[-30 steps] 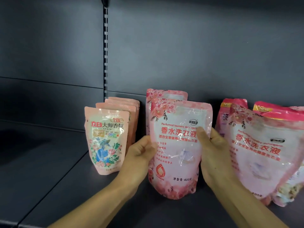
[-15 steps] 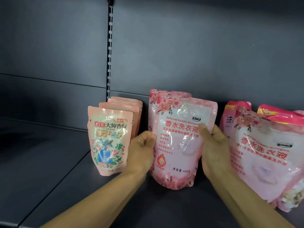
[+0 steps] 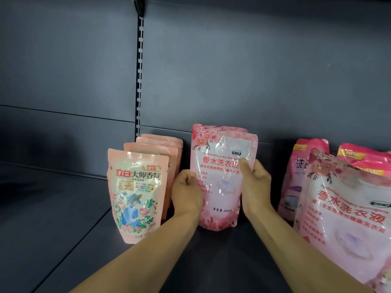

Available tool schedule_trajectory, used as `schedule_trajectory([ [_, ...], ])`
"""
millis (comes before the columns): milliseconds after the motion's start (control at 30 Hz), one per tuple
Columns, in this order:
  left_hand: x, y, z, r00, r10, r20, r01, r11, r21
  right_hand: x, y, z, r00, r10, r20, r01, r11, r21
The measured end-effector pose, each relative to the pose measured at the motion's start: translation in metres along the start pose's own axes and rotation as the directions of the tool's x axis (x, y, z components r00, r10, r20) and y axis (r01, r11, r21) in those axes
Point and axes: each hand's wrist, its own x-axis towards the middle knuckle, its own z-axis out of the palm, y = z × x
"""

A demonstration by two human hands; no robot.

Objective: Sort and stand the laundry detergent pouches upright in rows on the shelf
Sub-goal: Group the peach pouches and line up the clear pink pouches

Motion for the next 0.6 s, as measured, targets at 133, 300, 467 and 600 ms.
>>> schedule_trajectory([
  [133,-0.015,-0.008,-0.010,0.990,-0.019,0.137,0.018,1.000,0.009,-0.006,0.004,-0.009,0.999,0.014,0.049,-0.010,0.997,-0.077],
  [300,-0.023,-0.040,-0.016,0.963,-0.005,0.270,-0.115,0.896,0.428,-0.011,0.011,-0.014,0.996,0.076,0.053,-0.071,0.993,-0.094],
  [467,-0.020,-0.041,-0.019,0.956,0.018,0.292,-0.185,0.810,0.557,-0.009,0.013,-0.008,0.997,0.077,0.013,-0.075,0.994,-0.077],
  [600,-0.018,-0.039,-0.023,0.955,0.075,0.287,-0.232,0.790,0.567,-0.010,0.016,-0.003,0.997,0.082,-0.002,-0.082,0.993,-0.080],
])
